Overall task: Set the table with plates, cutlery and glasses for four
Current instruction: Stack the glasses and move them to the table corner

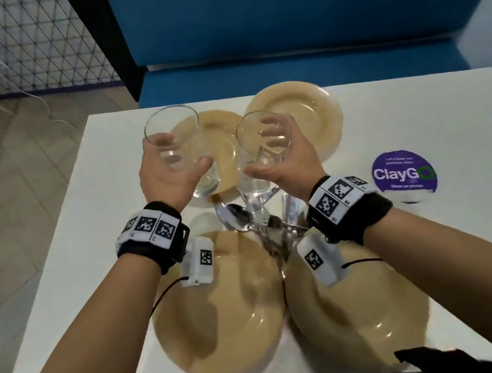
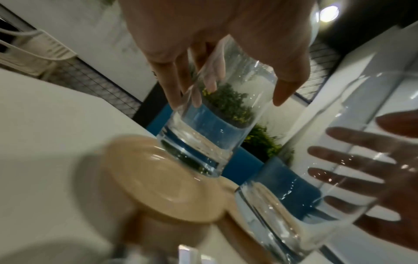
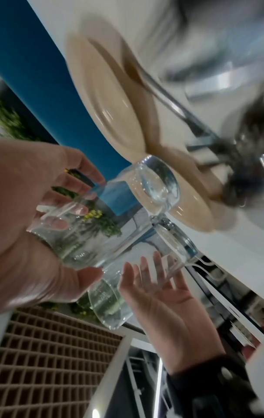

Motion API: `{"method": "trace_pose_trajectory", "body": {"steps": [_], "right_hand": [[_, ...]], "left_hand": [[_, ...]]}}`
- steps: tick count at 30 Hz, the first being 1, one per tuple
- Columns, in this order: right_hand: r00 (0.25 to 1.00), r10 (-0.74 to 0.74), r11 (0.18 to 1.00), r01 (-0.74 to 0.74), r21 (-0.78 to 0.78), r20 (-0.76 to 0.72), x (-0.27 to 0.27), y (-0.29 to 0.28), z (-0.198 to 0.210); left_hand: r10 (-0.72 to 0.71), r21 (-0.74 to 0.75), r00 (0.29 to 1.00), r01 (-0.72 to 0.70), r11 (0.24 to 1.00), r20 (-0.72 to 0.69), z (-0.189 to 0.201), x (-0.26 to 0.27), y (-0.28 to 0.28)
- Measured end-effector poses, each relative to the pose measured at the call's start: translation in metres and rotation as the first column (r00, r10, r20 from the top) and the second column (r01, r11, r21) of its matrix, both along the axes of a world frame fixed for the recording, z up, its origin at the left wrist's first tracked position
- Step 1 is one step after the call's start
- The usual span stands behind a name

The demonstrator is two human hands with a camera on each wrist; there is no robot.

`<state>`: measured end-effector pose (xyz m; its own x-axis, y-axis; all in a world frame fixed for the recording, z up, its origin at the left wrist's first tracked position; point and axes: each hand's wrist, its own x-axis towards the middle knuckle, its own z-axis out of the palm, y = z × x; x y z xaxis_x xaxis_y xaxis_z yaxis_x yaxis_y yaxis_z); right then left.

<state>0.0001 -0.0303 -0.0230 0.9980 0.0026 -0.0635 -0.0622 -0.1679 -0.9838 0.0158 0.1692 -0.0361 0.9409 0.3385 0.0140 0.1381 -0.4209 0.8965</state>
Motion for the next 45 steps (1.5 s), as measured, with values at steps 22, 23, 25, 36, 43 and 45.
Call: {"method": "trace_pose_trajectory", "body": {"steps": [22,23,25,36,43,45], "right_hand": [[0.727,-0.681,0.727,0.659,-0.192,-0.084,-0.065,-0.458,-0.031],[0.706,-0.703,0.707,0.679,-0.196,-0.087,-0.067,-0.475,-0.033],[0.679,-0.728,0.681,0.704,-0.2,-0.09,-0.069,-0.509,-0.037],[0.735,-0.67,0.736,0.641,-0.217,-0.104,-0.074,-0.665,-0.05],[0.779,-0.617,0.783,0.594,-0.187,-0.109,-0.065,-0.709,-0.054],[0.78,-0.617,0.781,0.591,-0.201,-0.104,-0.061,-0.718,-0.054]], "left_hand": [[-0.542,-0.19,0.831,0.515,0.836,-0.129,-0.03,-0.012,-0.486],[-0.567,-0.179,0.813,0.543,0.82,-0.133,-0.032,-0.014,-0.505],[-0.602,-0.16,0.786,0.582,0.797,-0.14,-0.035,-0.016,-0.541],[-0.615,-0.065,0.758,0.617,0.784,-0.219,-0.051,-0.033,-0.699],[-0.636,-0.049,0.748,0.64,0.767,-0.192,-0.06,-0.031,-0.752],[-0.63,-0.071,0.759,0.628,0.775,-0.168,-0.061,-0.028,-0.763]]}}
